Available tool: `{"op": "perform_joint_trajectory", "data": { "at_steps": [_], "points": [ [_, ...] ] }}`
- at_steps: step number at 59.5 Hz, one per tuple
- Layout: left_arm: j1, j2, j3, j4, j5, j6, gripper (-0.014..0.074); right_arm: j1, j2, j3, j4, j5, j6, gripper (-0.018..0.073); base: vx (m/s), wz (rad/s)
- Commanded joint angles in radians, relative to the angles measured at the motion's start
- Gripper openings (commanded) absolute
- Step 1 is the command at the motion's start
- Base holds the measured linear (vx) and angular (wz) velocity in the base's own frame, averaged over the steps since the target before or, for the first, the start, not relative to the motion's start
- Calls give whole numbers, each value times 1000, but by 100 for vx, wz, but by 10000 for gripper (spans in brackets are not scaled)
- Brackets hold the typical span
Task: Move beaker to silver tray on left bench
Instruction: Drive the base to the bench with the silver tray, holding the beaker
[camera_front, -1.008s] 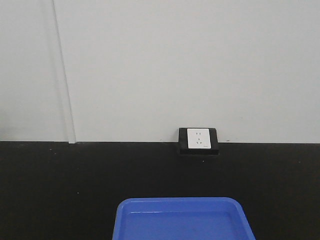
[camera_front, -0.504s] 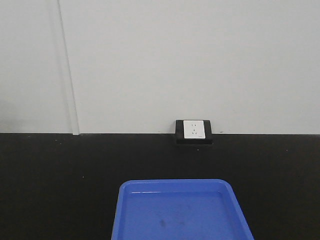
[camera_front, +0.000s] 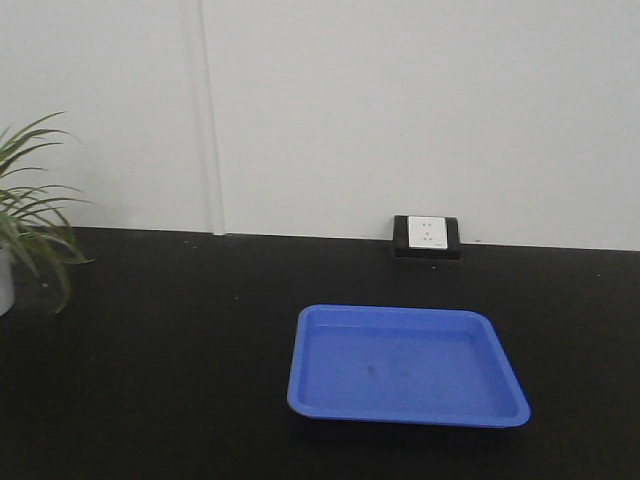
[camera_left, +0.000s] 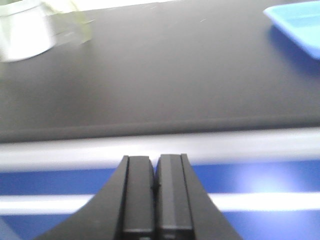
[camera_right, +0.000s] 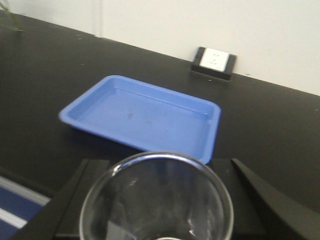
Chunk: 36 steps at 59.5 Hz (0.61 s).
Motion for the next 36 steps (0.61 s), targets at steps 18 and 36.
{"op": "perform_joint_trajectory", "data": {
  "at_steps": [18, 36],
  "points": [
    [-6, -7, 20, -3, -75, -2, 1, -3, 4, -30, -23, -74, -5, -11, -35, 44],
    [-6, -7, 20, -3, -75, -2, 1, -3, 4, -30, -23, -74, -5, -11, -34, 49]
  ]
}}
